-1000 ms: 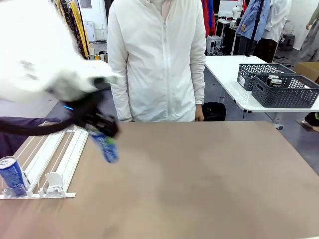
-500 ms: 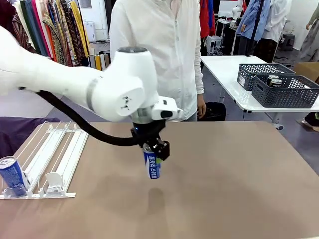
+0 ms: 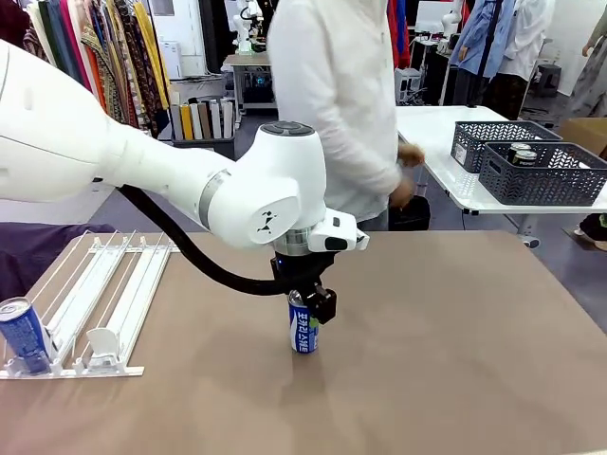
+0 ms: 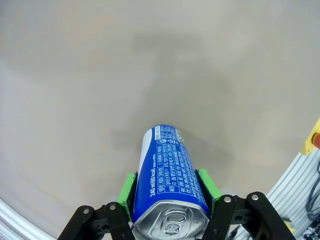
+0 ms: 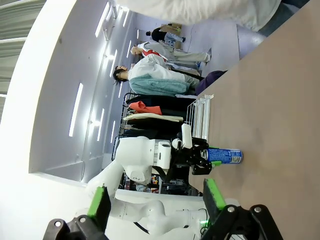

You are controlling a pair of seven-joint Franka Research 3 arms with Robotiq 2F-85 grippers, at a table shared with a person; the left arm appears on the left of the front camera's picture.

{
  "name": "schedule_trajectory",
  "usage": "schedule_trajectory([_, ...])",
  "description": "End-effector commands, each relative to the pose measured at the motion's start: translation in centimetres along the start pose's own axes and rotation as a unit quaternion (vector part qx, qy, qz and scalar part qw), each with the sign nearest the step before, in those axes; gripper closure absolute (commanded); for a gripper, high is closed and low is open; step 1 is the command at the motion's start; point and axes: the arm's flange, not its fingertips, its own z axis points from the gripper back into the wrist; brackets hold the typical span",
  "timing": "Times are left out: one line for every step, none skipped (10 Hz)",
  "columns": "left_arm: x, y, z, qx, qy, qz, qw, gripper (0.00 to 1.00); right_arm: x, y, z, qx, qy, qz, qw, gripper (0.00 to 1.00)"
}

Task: Retrieve and store the cans from the dispenser.
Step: Pick up one can from the Automatic Can Dispenser and place it in the middle of the table.

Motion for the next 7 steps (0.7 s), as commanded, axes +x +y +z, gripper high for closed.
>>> schedule_trajectory([0.59,0.34,0.77,0.016,0.0,0.02,1.0,1.0,-0.01,0.07,0.09,-0.003,0.005,0.013,1.0,0.0])
schedule_trajectory([0.58,0.23,0.65,0.012,0.001,0.02,1.0,0.81,-0.01,0.07,0.09,-0.003,0.005,0.013,1.0,0.0])
schedule_trajectory([0.53,0.18,0.79,0.009,0.001,0.016,1.0,0.27,-0.01,0.07,0.09,-0.003,0.005,0.013,1.0,0.0])
schedule_trajectory([0.43,0.07,0.91,0.009,-0.002,0.015,1.0,0.0,-0.01,0.07,0.09,-0.003,0.005,0.013,1.0,0.0])
schedule_trajectory([0.39,0.08,0.88,0.006,-0.003,0.018,1.0,0.0,-0.01,0.07,0.09,-0.003,0.005,0.013,1.0,0.0])
schedule_trajectory([0.27,0.15,0.99,0.008,-0.009,0.02,1.0,0.0,-0.01,0.07,0.09,-0.003,0.005,0.013,1.0,0.0])
schedule_trajectory([-0.04,0.03,1.56,0.01,-0.015,0.023,1.0,0.0,-0.01,0.07,0.09,-0.003,0.005,0.013,1.0,0.0])
